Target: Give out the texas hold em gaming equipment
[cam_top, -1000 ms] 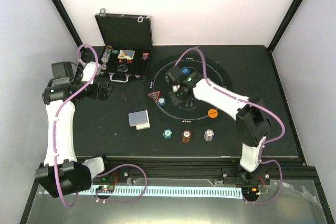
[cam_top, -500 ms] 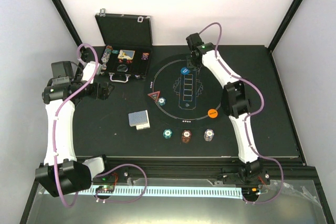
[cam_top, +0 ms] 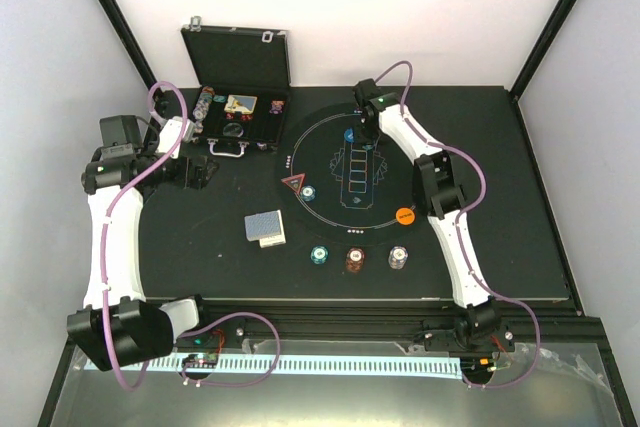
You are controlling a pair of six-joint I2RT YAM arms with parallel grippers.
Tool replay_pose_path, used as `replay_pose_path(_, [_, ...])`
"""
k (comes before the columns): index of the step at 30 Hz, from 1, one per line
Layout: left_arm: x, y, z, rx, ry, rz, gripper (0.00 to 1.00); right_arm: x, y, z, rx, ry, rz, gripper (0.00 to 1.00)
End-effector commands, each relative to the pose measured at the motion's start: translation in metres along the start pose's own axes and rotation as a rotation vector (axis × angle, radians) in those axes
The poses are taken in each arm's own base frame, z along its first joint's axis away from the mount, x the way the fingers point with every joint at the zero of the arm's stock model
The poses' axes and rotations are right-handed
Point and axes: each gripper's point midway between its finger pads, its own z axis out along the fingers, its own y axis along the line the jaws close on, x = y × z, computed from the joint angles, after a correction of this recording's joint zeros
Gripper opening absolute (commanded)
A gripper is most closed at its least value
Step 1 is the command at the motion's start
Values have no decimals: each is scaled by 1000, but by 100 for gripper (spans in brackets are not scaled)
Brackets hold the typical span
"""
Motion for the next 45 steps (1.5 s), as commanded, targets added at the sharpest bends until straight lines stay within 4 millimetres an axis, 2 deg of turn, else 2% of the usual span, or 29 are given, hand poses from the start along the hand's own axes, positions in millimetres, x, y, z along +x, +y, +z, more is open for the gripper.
replay_pose_path(1, [-13,-2,-5,14,-38,19,99,-7,-1,-1,-10,-24,6,25])
replay_pose_path(5, [-12,-2,-5,16,-35,18,99,-4,-4,2,1,-16,3,26])
replay_pose_path(7, [-11,-2,-5,16,-34,20,99,-4,-3,2,-1,-17,1,30])
replay_pose_path(8, [-11,-2,-5,15,-34,20,99,-4,-2,2,-5,-18,0,34])
replay_pose_path(10, [-11,-3,-6,15,-34,21,99,-6,-1,1,-10,-21,-3,51])
replay_pose_path(13, [-11,-2,-6,11,-33,21,99,-10,-2,-5,-8,-28,-8,62])
replay_pose_path(16, [-11,-3,-7,12,-33,18,99,-17,0,-20,-13,-52,-13,67])
replay_pose_path(19, [-11,-5,-9,14,-36,18,99,-23,-1,-44,-17,-81,-13,68])
replay_pose_path(23, [-12,-7,-13,7,-46,24,99,-16,10,-81,-20,-110,-48,70])
replay_pose_path(25, [-12,-7,-14,5,-50,24,99,-2,22,-103,-25,-122,-85,71])
replay_pose_path(28, [-11,-8,-16,2,-49,21,99,41,47,-122,-40,-110,-151,72])
replay_pose_path(30, [-10,-9,-15,6,-45,19,99,73,78,-138,-71,-122,-225,76])
replay_pose_path(34, [-8,-11,-16,14,-50,15,99,141,125,-163,-160,-87,-324,83])
replay_pose_path(36, [-7,-12,-16,15,-52,11,99,176,142,-170,-202,-60,-370,86])
replay_pose_path(40, [-6,-14,-17,14,-57,15,99,234,161,-175,-258,6,-430,89])
replay_pose_path(45, [-6,-15,-19,12,-61,18,99,281,172,-166,-282,85,-497,90])
